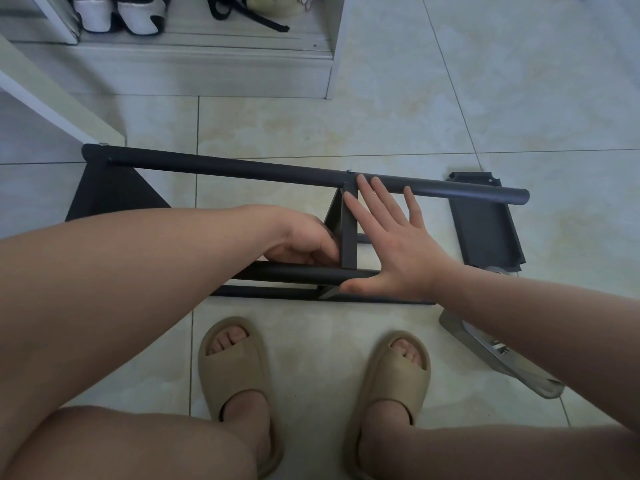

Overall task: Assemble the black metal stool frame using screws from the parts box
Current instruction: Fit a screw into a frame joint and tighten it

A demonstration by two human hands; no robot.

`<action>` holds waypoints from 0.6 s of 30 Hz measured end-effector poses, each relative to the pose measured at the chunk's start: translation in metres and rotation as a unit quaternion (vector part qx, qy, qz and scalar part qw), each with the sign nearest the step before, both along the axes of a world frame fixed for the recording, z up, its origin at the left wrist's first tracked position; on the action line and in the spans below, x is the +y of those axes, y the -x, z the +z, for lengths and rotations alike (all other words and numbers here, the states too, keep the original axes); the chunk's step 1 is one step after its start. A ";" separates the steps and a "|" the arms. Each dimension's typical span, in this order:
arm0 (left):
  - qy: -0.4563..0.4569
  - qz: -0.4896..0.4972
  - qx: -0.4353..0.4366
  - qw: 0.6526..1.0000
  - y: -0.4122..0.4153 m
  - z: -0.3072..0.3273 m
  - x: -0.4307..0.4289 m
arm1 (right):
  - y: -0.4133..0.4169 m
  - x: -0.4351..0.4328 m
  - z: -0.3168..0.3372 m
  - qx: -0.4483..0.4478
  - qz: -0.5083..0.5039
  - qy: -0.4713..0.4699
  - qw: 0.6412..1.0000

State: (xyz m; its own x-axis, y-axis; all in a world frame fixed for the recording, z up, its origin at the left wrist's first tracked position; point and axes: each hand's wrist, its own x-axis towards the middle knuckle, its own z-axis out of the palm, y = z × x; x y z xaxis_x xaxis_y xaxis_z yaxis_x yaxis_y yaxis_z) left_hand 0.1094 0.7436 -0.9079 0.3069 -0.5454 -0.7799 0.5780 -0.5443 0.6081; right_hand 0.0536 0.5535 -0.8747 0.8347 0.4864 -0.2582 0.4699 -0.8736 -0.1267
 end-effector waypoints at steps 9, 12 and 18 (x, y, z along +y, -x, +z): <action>-0.010 -0.005 0.004 1.000 0.001 0.002 -0.001 | 0.001 -0.001 -0.002 -0.007 0.001 -0.007 1.000; -0.021 -0.030 -0.002 0.999 0.002 0.002 0.001 | -0.002 -0.002 -0.002 -0.009 0.000 -0.007 1.000; -0.036 -0.037 -0.015 0.999 0.003 0.003 0.002 | -0.002 -0.002 -0.003 -0.011 0.001 -0.006 1.000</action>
State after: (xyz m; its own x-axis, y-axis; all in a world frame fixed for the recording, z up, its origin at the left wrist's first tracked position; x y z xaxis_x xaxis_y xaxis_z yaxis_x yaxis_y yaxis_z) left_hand 0.1059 0.7460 -0.9048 0.2912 -0.5109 -0.8088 0.5170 -0.6273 0.5824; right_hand 0.0559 0.5517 -0.8777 0.8393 0.4910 -0.2335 0.4743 -0.8712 -0.1270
